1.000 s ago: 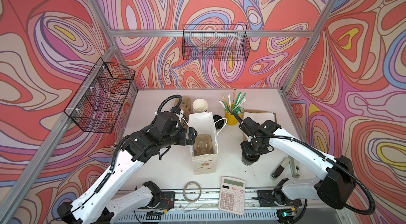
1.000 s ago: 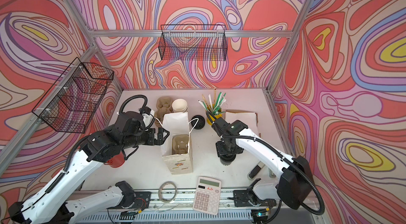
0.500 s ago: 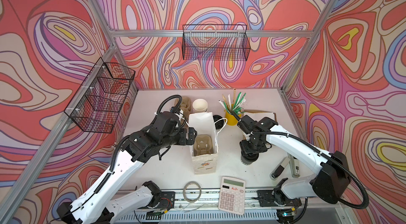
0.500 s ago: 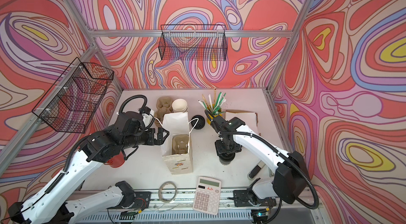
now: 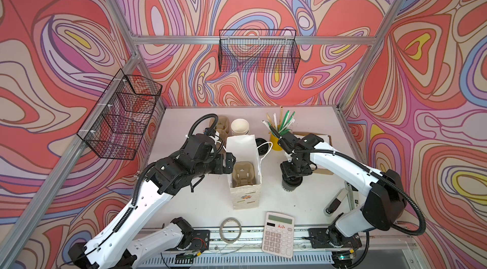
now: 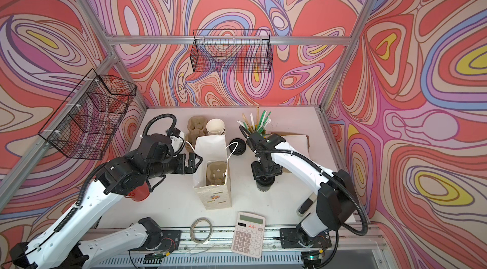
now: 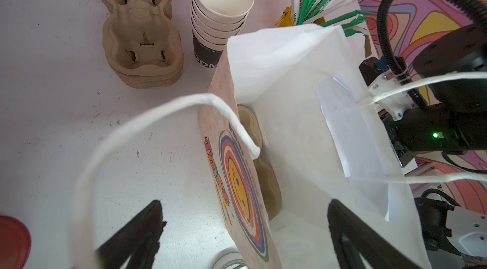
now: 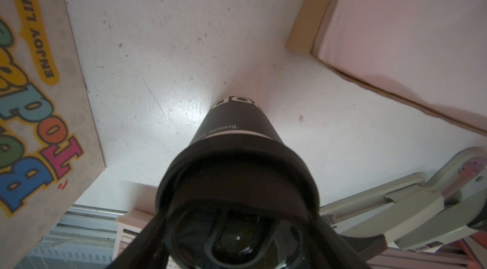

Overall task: Pack a coffee takeout order
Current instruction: Move the coffee cup to the center of the table.

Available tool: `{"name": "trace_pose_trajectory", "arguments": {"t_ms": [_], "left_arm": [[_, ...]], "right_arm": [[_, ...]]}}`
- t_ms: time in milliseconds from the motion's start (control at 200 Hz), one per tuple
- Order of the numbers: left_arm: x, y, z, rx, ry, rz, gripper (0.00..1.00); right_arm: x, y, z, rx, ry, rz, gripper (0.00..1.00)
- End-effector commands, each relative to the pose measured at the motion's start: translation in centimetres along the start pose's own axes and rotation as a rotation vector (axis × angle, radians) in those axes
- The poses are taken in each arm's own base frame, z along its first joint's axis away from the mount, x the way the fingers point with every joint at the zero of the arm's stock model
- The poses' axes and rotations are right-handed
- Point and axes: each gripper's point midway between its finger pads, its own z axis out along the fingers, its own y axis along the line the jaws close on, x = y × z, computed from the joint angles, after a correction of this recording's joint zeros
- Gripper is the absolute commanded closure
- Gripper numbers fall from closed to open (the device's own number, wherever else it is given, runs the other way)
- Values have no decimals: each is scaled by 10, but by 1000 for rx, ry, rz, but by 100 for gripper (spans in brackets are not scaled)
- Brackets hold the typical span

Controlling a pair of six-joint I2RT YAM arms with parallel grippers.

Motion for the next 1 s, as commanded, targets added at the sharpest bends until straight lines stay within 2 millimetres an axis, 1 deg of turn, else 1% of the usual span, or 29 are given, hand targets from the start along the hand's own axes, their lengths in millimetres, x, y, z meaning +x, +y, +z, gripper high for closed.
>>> {"name": "trace_pose_trajectory", "arguments": {"t_ms": [0,110,240,341,476,566,741,927,997], "left_arm": [[0,6,1,-27,1,6,0],[1,7,-1,-31,-4,5,0],[2,8,1,-35,-4,4,0],[1,7,1,-29,-2,2,0],[1,7,1,-31,-2,6,0],[0,7,1,-33,-2,7,0],[-1,7,-1,-33,-7,8,0],[0,7,-1,-32,-8,6,0],[0,7,-2,-29,-8,5,0]], "right_arm": [[-15,5,-3,15,-24,-30,26],[-14,7,1,14,-7,-45,26],[-8,5,13,31,38,-62,24],[-7,8,19,22,65,-70,24],[-10,12,18,9,78,-82,23],[-15,15,15,1,69,-84,22],[-15,19,20,-15,111,-98,22],[-21,18,19,-35,113,-91,21],[-20,19,18,-47,121,-92,20]]}}
